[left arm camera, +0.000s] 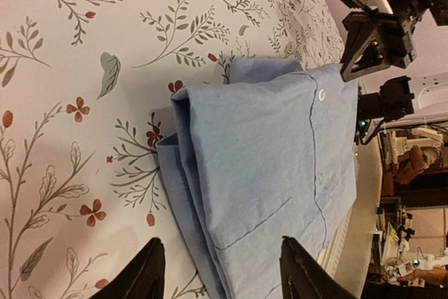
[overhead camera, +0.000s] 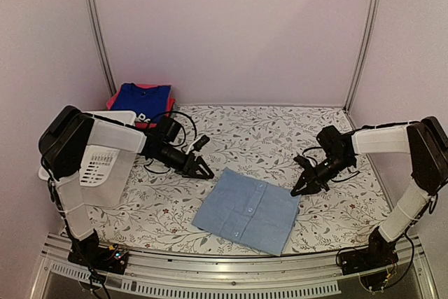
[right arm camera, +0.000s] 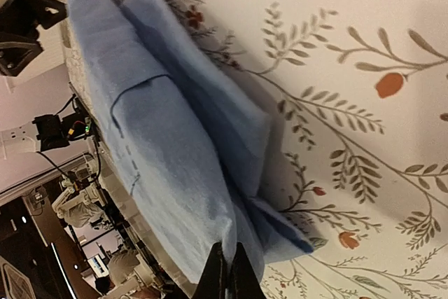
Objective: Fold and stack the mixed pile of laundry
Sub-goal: Adjust the square-folded shirt at the center of the board.
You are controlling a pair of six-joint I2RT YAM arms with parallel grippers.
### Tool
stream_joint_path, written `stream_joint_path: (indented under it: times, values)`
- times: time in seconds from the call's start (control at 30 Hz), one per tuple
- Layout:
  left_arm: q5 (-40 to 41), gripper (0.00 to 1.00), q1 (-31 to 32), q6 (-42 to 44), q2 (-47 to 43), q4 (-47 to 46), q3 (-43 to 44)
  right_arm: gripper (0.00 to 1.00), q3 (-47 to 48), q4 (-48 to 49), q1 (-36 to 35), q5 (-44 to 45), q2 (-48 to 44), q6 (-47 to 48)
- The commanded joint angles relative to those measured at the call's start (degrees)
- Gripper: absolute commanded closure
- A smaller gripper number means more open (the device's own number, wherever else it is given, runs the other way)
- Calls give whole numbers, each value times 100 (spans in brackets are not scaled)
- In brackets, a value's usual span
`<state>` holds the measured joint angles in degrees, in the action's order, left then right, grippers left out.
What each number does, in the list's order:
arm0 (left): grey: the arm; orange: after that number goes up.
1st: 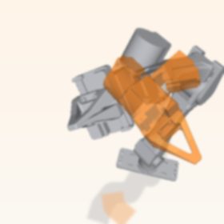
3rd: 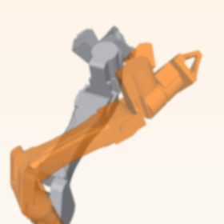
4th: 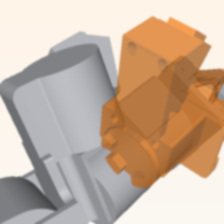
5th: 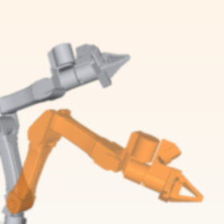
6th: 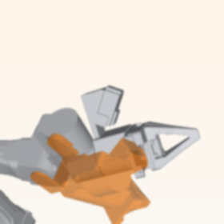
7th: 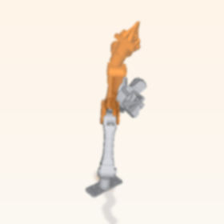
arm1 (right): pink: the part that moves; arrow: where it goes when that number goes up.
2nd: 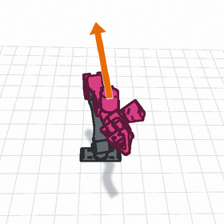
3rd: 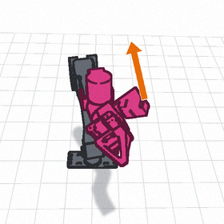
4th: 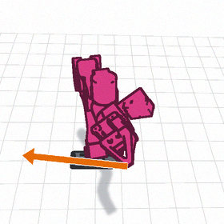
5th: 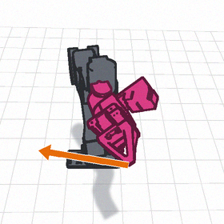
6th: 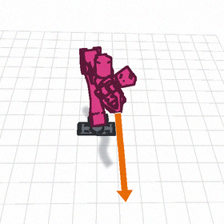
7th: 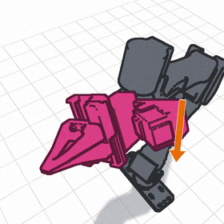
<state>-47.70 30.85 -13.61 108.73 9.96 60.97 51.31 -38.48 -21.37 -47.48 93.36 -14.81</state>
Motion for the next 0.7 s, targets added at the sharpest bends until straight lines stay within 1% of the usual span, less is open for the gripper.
stream_joint_path:
  times: [0.0, 0.07, 0.2, 0.33, 0.43, 0.5, 0.67]
  values:
    - [-124, 44, 10, -12, 227, -73, 269, 100, -190, 221, -26, 1031, 690, -22]
    - [-126, 44, 34, -50, 285, -87, 334, 100, -6, 252, -32, 1401, 923, -46]
    - [-44, 44, 31, -159, 243, -178, 366, 100, 527, 513, -34, 1564, 1315, -158]
    - [140, 44, -122, -374, 189, -305, 274, 100, 1644, 466, -75, 1570, 1937, -116]
    - [17, 44, -311, -618, 184, -528, 161, 100, 2492, 237, -133, 1499, 2485, 42]
    - [-119, 44, -382, -735, 192, -642, 183, 100, 2849, 32, -148, 1469, 2750, 151]
    - [-96, 43, -315, -797, 297, -550, 340, 100, 2736, -14, -149, 1396, 2699, 211]
